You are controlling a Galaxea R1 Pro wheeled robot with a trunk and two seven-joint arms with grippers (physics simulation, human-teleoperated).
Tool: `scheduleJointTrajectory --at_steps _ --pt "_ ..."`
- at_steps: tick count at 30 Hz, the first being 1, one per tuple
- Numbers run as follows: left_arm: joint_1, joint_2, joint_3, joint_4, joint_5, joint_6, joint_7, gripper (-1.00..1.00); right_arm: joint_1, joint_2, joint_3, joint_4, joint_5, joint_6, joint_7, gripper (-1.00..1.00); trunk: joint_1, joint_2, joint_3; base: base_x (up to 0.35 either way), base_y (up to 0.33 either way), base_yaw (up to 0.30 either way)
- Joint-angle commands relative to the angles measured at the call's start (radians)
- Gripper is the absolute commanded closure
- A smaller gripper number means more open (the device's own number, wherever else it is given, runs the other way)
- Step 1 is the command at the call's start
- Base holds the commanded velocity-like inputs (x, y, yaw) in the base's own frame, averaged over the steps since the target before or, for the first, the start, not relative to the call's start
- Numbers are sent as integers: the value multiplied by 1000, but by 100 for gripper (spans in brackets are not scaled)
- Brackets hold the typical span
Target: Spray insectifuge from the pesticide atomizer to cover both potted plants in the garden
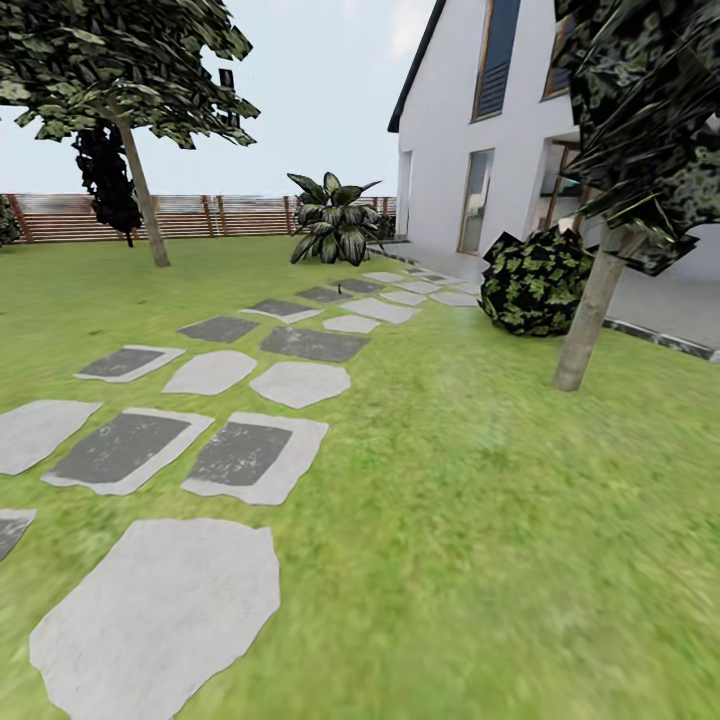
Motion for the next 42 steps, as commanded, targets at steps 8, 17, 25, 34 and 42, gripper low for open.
scheduleJointTrajectory --at_steps 8,17,25,34,42 --pt "-1 1 0 0 1 -3 0 -100 0 1 -9 0 -5 -7 -1 -100 0 0 -1 340 0 0" --pt "-1 0 -10 2 0 -4 -2 -100 0 1 -8 0 -6 -7 -1 -100 0 0 -1 340 0 0" --pt "-1 0 -10 2 0 -4 -2 -100 0 3 -4 5 -3 -6 -1 -100 0 0 -1 340 0 0" --pt "-1 -1 -11 2 -1 -4 -5 -100 0 50 -1 181 -7 -4 -1 -100 0 0 -1 340 0 0" --pt "-1 -1 -11 2 0 -5 -4 -100 0 72 -1 265 -5 -5 -1 -100 0 0 -1 340 0 0"
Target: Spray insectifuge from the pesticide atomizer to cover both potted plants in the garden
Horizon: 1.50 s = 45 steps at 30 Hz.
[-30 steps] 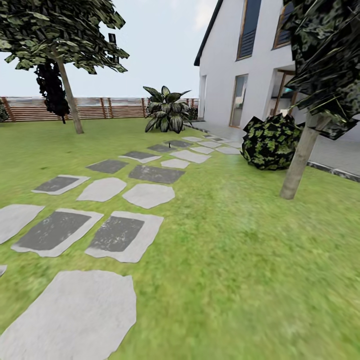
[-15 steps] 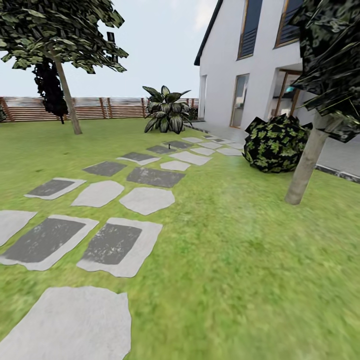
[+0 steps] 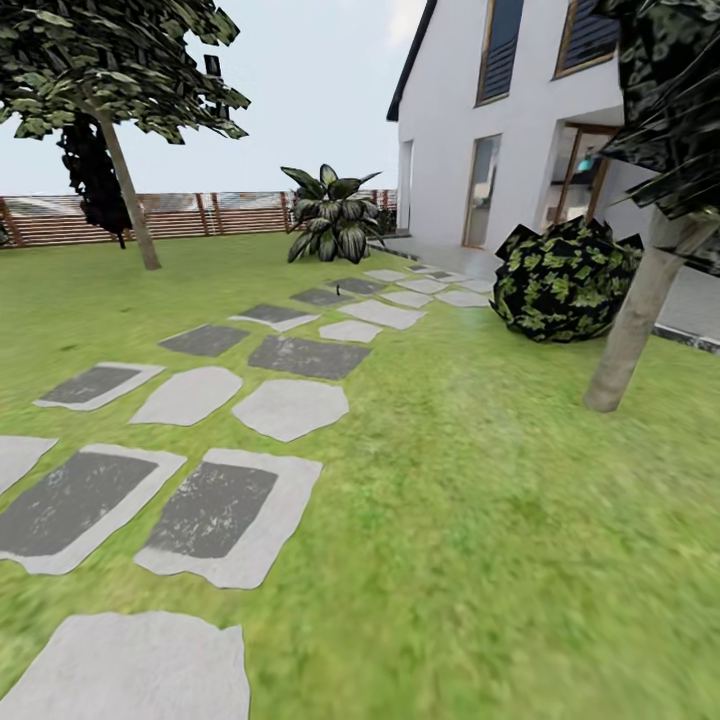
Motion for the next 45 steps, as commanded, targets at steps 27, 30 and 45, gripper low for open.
scheduleJointTrajectory --at_steps 27,30,45 --pt "-1 1 1 1 1 -3 1 -100 -1 0 -1 71 2 -289 0 -100 0 0 -1 340 0 0" --pt "-1 1 1 1 1 -3 1 -100 -1 0 -1 75 2 -289 0 -100 0 0 -1 340 0 0" --pt "-1 1 1 1 1 -3 1 -100 -1 0 -1 78 2 -289 0 -100 0 0 -1 340 0 0"
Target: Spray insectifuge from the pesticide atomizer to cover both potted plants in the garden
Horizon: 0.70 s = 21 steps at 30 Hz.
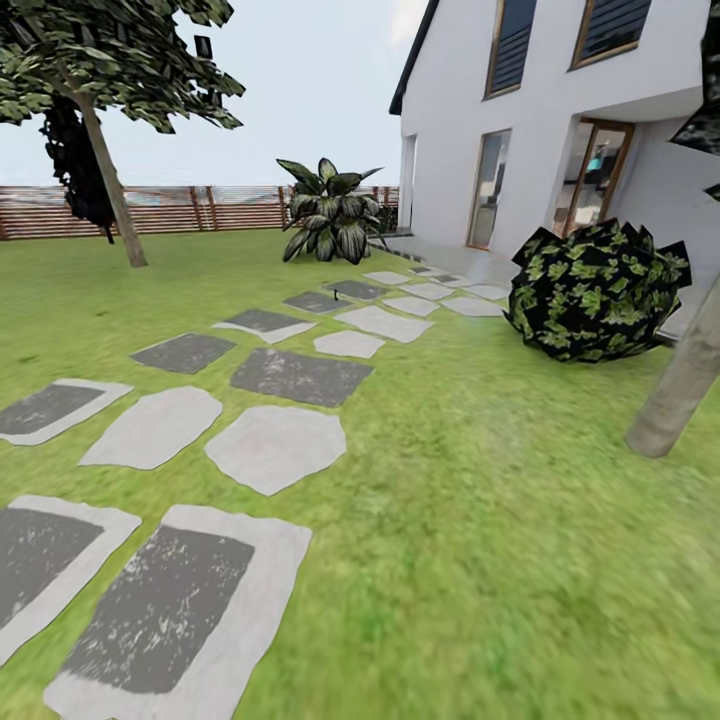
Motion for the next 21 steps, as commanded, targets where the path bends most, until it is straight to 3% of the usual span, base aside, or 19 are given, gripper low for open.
scheduleJointTrajectory --at_steps 1,21 --pt "-1 0 0 1 2 -3 0 -100 -1 0 0 1 0 -3 0 -100 0 0 -1 340 0 0" --pt "-1 2 0 1 2 -4 0 -100 -1 0 0 0 0 -3 0 -100 0 0 -1 340 0 0"
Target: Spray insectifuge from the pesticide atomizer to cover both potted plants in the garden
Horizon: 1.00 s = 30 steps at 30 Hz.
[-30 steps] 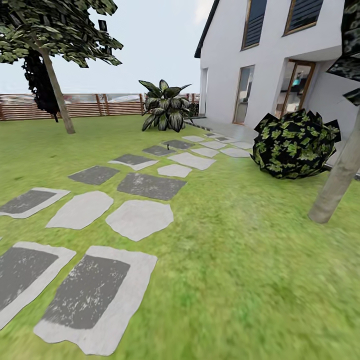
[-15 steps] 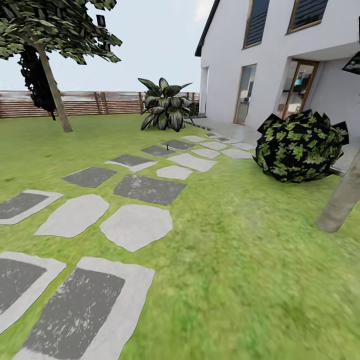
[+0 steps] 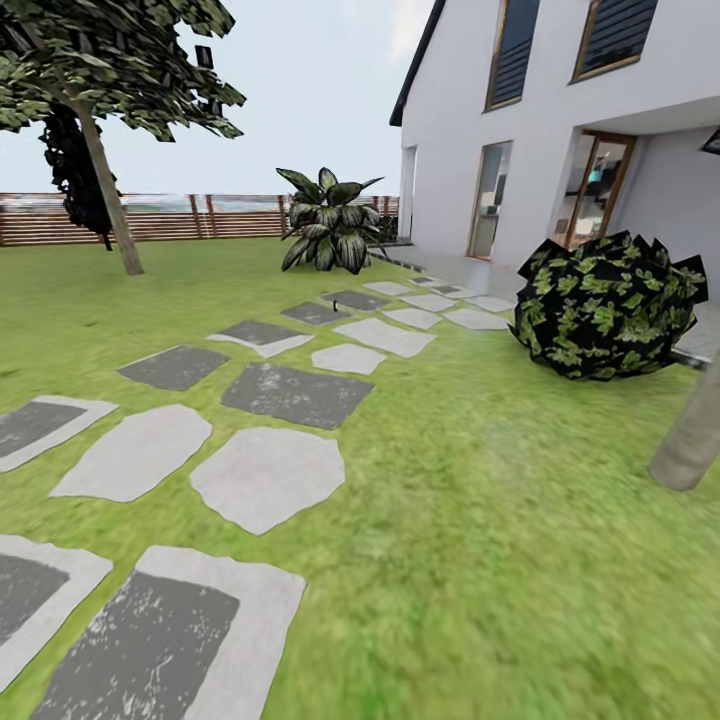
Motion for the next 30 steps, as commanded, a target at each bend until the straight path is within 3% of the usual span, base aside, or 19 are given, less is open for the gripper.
scheduleJointTrajectory --at_steps 1,30 --pt "-1 0 0 1 2 -3 1 -100 -1 0 0 1 0 -3 0 -100 0 0 -1 340 0 0" --pt "-1 1 1 0 2 -4 1 -100 -1 0 0 1 0 -3 0 -100 0 0 -1 340 0 0"
